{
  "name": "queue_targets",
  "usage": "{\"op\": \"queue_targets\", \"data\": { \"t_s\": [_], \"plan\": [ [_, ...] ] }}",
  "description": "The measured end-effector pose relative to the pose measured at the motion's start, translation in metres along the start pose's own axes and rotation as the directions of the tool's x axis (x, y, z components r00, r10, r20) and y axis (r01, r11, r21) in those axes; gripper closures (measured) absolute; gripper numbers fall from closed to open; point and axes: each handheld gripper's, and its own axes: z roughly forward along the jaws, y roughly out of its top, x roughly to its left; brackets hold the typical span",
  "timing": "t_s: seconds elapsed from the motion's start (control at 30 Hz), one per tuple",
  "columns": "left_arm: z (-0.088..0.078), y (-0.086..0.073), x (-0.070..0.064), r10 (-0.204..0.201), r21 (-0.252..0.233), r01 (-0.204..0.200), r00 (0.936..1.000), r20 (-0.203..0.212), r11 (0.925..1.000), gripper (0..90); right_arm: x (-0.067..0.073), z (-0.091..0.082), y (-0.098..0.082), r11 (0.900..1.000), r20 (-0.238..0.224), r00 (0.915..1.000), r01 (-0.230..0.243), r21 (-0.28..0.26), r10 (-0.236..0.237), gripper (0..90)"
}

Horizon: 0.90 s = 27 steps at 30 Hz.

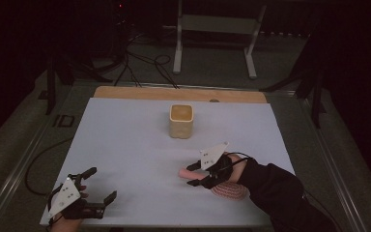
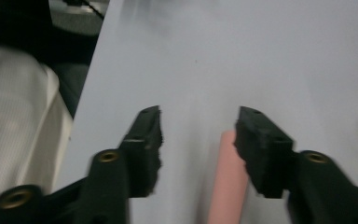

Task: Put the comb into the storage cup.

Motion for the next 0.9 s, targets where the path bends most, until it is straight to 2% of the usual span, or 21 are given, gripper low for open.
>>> {"op": "queue_targets", "data": {
  "t_s": [0.07,0.33,0.4,0.47,0.63,0.7,0.77,0.87,0.9],
  "plan": [
    [0.0,0.0,0.0,0.001,0.004,-0.001,1.0,0.002,1.0,0.0,-0.001,0.003,-0.001,1.0,-0.004,1.0,-0.003,0.018,0.003,61.1],
    [0.0,0.0,0.0,0.006,0.003,-0.006,1.0,0.002,1.0,0.0,-0.005,0.018,-0.003,0.995,-0.066,0.9978,0.005,0.096,0.001,72.8],
    [0.0,0.0,0.0,0.003,0.003,-0.003,1.0,0.003,1.0,0.0,-0.005,0.023,-0.003,0.992,-0.082,0.9966,0.02,0.125,-0.009,75.8],
    [0.0,0.0,0.0,0.008,0.002,-0.008,1.0,0.003,1.0,0.0,-0.005,0.028,-0.004,0.991,-0.086,0.9963,0.021,0.13,-0.009,79.6],
    [0.0,-0.001,0.0,0.005,0.003,-0.005,1.0,0.003,1.0,0.0,-0.007,0.035,-0.005,0.978,-0.096,0.9928,0.089,0.189,-0.072,90.0],
    [0.0,0.0,0.0,0.007,0.001,-0.007,1.0,0.004,1.0,0.0,-0.007,0.039,-0.005,0.968,-0.086,0.9907,0.122,0.219,-0.106,90.0],
    [0.0,0.0,0.0,0.005,0.003,-0.005,1.0,0.003,1.0,0.0,-0.008,0.042,-0.006,0.959,-0.097,0.9868,0.15,0.242,-0.13,90.0],
    [0.0,0.0,0.0,0.005,0.001,-0.005,1.0,0.004,1.0,0.0,-0.008,0.047,-0.006,0.954,-0.127,0.9842,0.153,0.258,-0.123,90.0],
    [0.0,0.0,0.0,0.006,0.0,-0.006,1.0,0.003,1.0,0.0,-0.008,0.049,-0.006,0.95,-0.135,0.9829,0.159,0.27,-0.126,90.0]
  ]
}}
